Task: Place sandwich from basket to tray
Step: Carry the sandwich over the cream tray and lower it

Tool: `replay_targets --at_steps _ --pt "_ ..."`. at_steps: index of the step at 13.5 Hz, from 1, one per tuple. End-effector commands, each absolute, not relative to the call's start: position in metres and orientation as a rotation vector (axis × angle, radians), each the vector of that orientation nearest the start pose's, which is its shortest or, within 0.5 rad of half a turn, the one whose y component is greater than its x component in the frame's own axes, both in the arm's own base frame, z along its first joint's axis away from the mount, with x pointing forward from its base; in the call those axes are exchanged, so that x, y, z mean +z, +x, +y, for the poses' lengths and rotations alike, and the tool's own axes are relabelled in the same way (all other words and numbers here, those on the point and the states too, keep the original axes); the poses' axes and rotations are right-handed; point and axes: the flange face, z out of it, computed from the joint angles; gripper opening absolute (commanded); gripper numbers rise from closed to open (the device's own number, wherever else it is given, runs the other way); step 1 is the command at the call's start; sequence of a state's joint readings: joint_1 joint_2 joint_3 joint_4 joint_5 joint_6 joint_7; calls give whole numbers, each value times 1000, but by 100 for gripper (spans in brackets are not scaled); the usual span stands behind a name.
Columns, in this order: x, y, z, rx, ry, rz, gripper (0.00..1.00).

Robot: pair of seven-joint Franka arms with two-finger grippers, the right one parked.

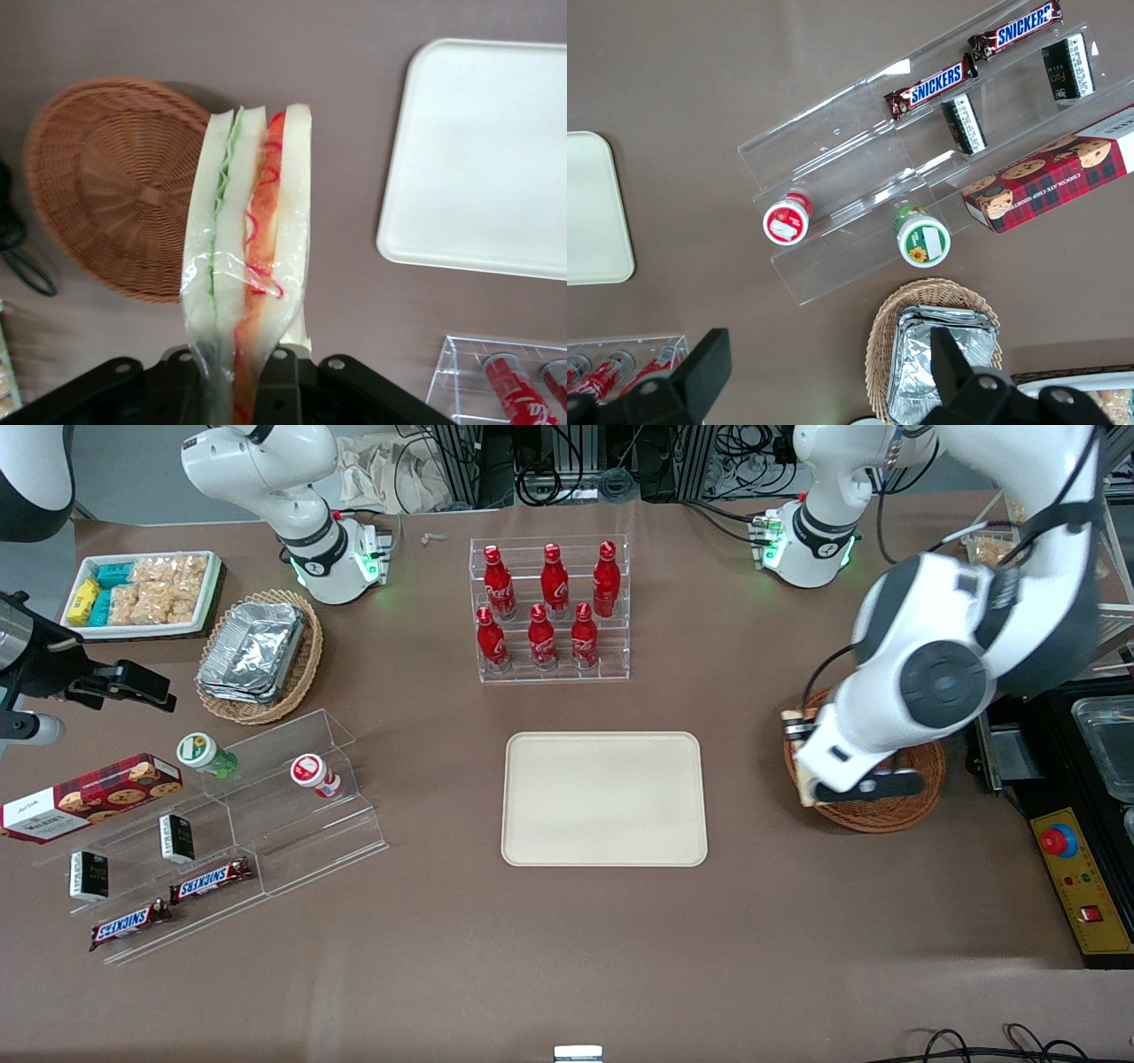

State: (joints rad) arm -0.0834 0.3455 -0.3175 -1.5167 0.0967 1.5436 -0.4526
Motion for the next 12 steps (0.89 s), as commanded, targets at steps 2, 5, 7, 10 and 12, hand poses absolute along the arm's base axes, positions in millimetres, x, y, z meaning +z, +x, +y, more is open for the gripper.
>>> replay_targets --at_steps 2,5,7,10,12 --pt "418 607 -257 390 -3010 -74 0" --pt "370 613 -287 377 -3033 -152 0" --pt "333 610 -313 377 -3033 -217 0" --pt "302 604 -338 367 -3044 -235 0" --pt "270 598 -345 422 -3022 -214 0"
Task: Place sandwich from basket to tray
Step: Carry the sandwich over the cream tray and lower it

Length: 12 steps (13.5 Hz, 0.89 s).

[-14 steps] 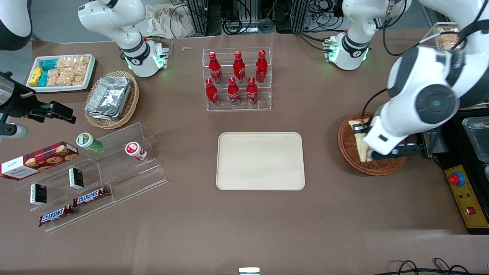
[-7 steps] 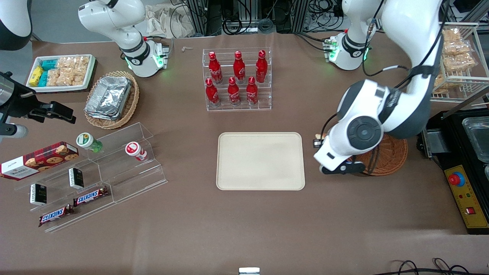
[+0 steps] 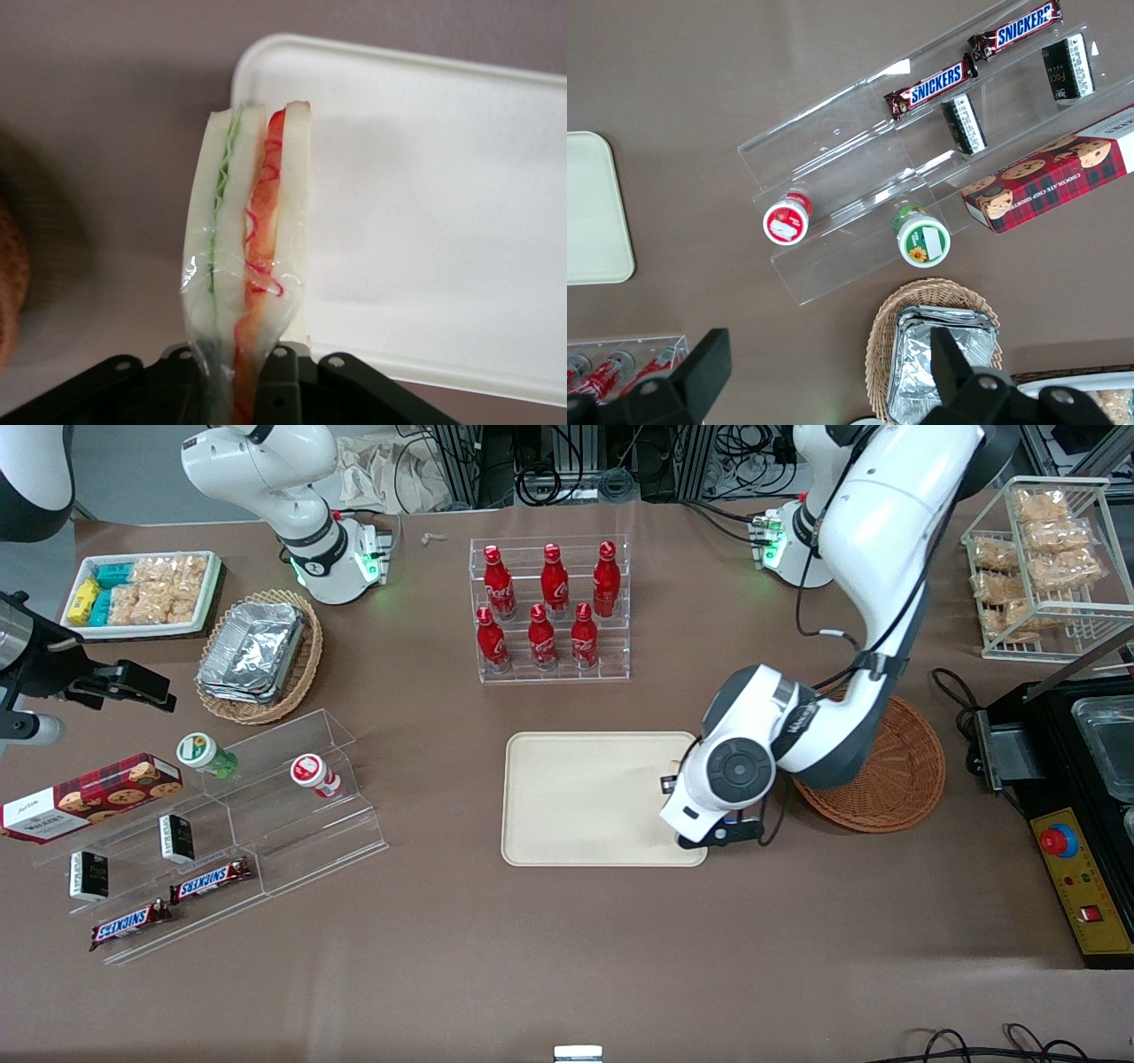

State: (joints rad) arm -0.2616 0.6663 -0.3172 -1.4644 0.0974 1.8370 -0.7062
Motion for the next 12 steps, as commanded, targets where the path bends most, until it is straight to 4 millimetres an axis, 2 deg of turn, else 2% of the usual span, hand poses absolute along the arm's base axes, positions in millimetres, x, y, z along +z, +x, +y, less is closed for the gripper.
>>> replay_targets --at_steps 1,3,5,6,7,8,10,12 --pt "255 599 -346 428 -3022 -213 0" --pt "237 599 -348 432 -3030 -211 0" --pt "233 599 -347 437 -3027 -207 0" --pt "232 600 -346 438 -3027 -210 31" --pt "233 600 -344 439 -3023 -208 80" --pt "236 601 -343 438 -3021 -214 100" --pt "246 604 -337 434 -3014 -228 100" --pt "275 607 -322 452 -2988 -227 100"
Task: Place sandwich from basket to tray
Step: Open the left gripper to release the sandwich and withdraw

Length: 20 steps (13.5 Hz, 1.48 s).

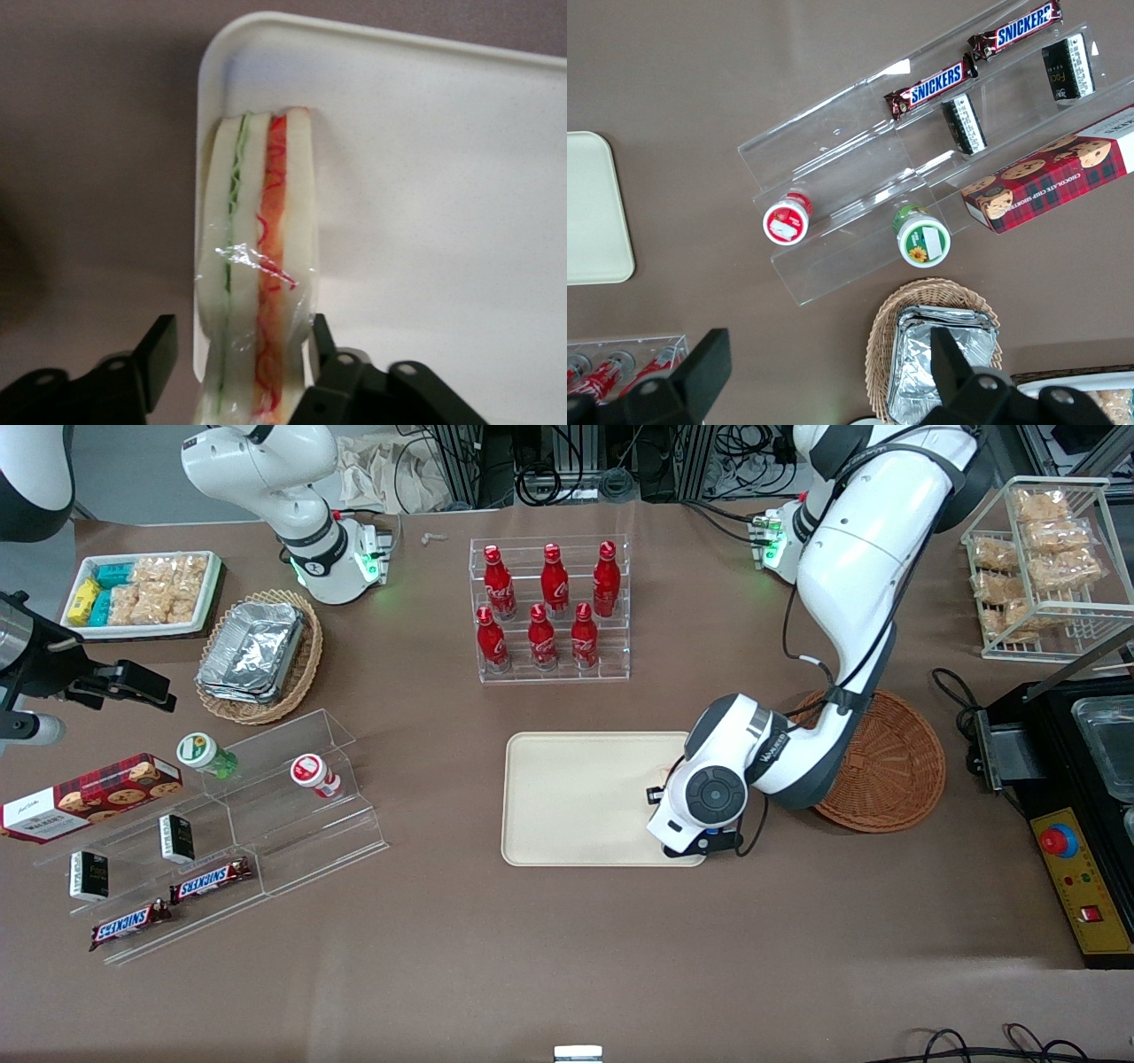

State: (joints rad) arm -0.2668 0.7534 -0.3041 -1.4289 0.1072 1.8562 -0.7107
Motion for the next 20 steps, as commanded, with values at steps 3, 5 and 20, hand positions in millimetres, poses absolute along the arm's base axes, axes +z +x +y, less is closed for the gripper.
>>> replay_targets --at_steps 3,5,20 --pt "335 624 -267 419 -2996 -256 100" --pt "364 629 -232 377 -2927 -276 100" --pt "499 640 -52 216 -2951 -133 100"
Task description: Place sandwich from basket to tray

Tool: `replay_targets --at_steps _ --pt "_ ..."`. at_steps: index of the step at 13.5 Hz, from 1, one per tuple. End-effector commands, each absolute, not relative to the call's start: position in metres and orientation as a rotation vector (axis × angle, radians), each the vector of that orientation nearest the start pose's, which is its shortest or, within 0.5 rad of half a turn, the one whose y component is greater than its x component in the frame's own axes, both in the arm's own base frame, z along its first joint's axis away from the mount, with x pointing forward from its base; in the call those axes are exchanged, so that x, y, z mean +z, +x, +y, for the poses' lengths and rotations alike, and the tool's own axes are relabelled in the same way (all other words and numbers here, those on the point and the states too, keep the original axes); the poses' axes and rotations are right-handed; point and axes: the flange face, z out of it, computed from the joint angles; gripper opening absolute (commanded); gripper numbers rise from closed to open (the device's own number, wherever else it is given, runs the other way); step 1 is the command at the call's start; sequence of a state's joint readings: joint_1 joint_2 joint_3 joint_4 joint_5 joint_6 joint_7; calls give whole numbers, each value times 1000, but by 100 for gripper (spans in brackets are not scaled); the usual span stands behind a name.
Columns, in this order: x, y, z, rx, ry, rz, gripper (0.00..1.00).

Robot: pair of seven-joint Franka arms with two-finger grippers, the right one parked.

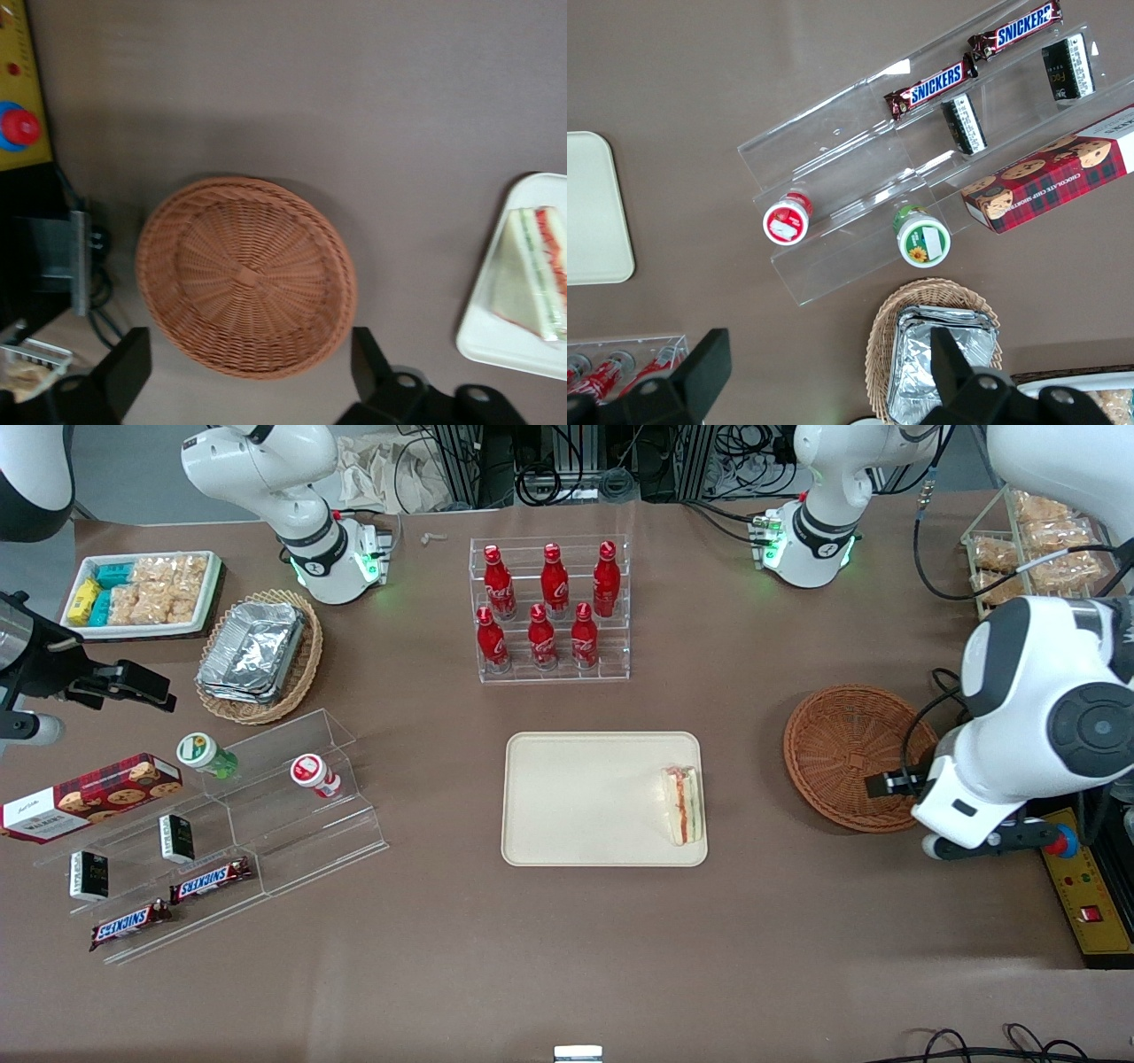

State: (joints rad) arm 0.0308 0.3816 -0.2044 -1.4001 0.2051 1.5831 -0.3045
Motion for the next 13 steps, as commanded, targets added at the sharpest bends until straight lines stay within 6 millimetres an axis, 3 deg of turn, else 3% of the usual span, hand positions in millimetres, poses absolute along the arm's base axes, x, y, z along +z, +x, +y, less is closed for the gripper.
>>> replay_targets --at_steps 1,6,9,11,13 --pt "509 637 -40 206 -2976 -130 100" --pt "549 624 12 141 -3046 -155 100" --pt "547 627 15 144 -3042 -149 100" --pt "562 631 14 97 -3054 -73 100" --pt "560 631 14 134 -3052 -9 100"
